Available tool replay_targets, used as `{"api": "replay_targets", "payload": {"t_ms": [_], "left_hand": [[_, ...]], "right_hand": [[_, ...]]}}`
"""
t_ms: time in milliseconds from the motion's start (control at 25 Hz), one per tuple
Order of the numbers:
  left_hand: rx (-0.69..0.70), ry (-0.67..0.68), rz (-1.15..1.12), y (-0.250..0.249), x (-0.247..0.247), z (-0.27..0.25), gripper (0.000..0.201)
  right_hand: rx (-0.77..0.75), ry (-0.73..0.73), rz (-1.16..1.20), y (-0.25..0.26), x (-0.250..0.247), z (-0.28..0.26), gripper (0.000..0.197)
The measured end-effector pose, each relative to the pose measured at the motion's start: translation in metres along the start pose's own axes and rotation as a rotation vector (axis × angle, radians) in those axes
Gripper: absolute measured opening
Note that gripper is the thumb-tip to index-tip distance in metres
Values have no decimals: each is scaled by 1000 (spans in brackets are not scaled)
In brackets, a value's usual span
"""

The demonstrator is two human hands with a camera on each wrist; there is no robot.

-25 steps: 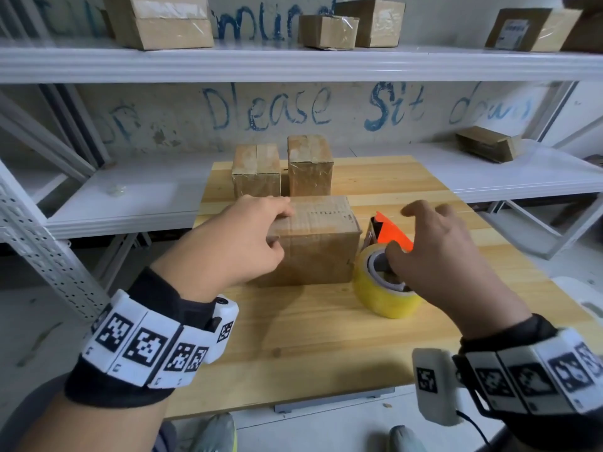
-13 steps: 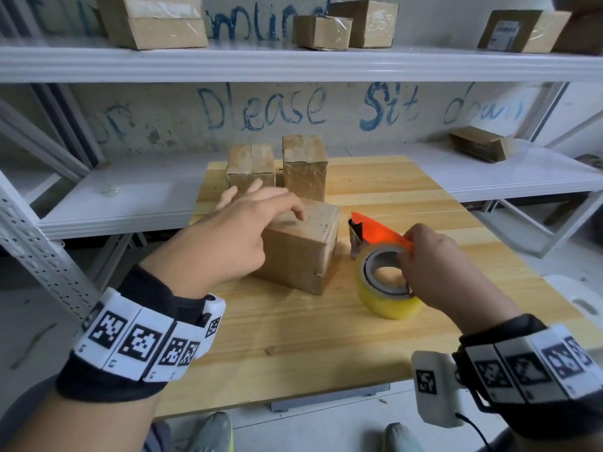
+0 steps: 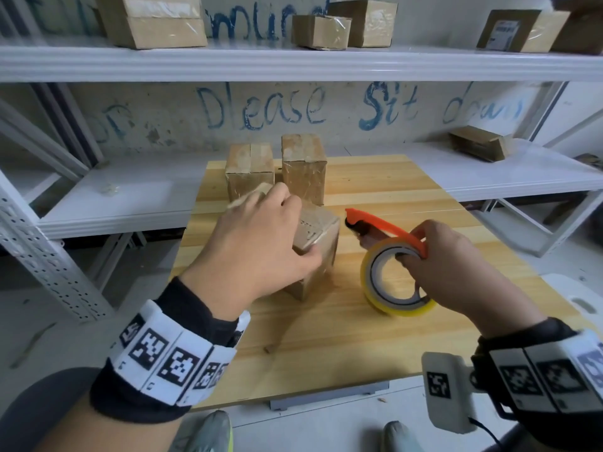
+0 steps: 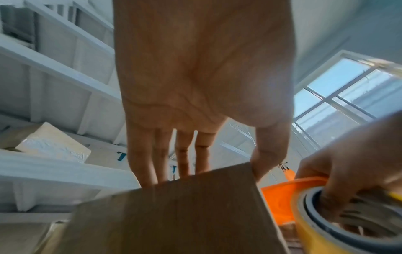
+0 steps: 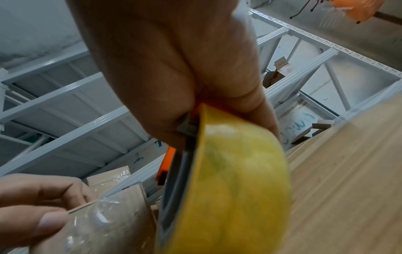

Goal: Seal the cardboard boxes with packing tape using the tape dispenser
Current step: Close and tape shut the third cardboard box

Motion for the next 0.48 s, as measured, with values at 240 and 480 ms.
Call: {"api": "replay_targets", "payload": {"t_ms": [240,480], "left_hand": [[132,129,-379,13,7,5,25],[187,197,-528,18,19,10,43]], "right_hand": [[-173,-382,187,14,-25,-6,32],[-448,-328,237,32,-24,-16,50]]}}
Point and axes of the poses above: each hand's wrist, its own z-axis towards the middle knuckle, its own x-axis out of the palm, y = z × x, the point moved 3 cm from there along z, towards the middle knuckle, and after that the axes turned 15 degrees about -x, right-handed, at the moved point
